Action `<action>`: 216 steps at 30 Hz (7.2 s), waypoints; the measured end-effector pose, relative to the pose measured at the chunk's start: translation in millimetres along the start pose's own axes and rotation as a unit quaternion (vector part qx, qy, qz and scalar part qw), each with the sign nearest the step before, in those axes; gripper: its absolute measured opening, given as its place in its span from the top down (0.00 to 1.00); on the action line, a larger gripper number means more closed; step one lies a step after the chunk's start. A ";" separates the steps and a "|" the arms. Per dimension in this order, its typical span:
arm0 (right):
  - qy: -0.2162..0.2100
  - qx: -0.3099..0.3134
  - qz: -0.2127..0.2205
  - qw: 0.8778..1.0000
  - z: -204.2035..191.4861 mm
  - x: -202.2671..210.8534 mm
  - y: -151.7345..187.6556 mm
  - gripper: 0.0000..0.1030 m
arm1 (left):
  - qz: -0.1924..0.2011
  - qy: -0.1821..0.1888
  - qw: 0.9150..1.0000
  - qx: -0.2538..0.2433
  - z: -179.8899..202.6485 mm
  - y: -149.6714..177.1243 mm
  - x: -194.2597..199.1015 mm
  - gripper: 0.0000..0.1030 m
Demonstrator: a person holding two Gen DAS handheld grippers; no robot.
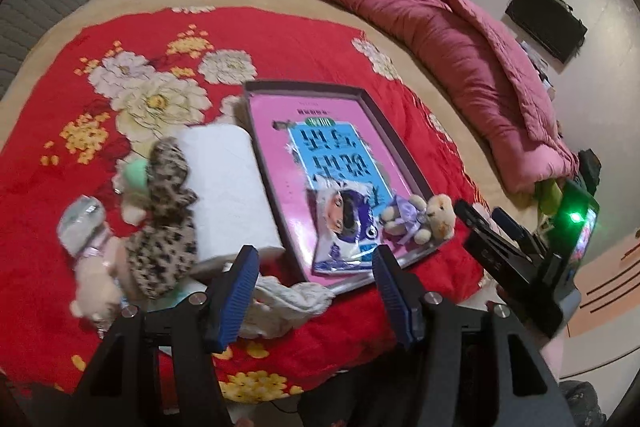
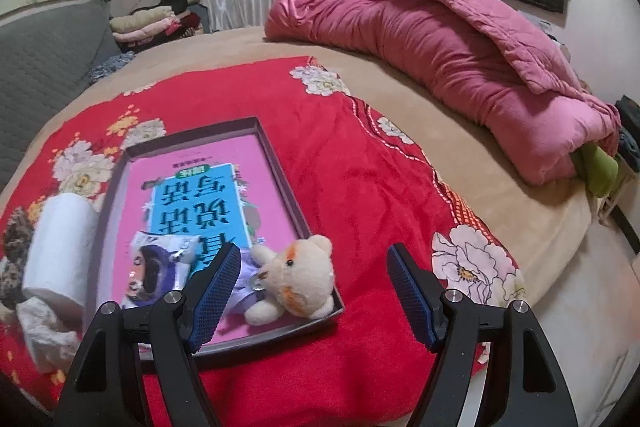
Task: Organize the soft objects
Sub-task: 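Withdraw both open tools from the tray back toward the pile, then grasp the leopard scrunchie with the left tool while the right grasps the white floral cloth, then carry the scrunchie over the tray with the left tool while the right carries the cloth there, then lower and release the scrunchie in the tray with the left tool while the right releases the cloth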
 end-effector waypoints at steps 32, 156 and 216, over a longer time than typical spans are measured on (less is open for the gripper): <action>-0.162 0.149 0.065 0.973 -172.4 124.7 19.7 0.25 | 0.106 -0.136 0.982 0.077 -131.5 11.9 98.1 0.38; -0.122 0.050 0.148 0.980 -74.1 71.7 6.0 0.73 | 0.078 -0.099 0.990 -0.063 11.0 6.2 31.3 0.91; -0.159 0.007 0.071 0.985 -58.9 15.5 -4.9 0.72 | -0.061 -0.054 0.995 -0.061 20.8 -15.6 -124.7 0.91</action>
Point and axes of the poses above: each gripper's, at about its wrist camera, not at the fingertips, and x roughly against the way its jaws point, z to its right, y to its underside, the point moved 10 cm from there along -x, roughly the way its jaws point, and after that the axes turned 13 degrees about -z, right-handed, at the moved point
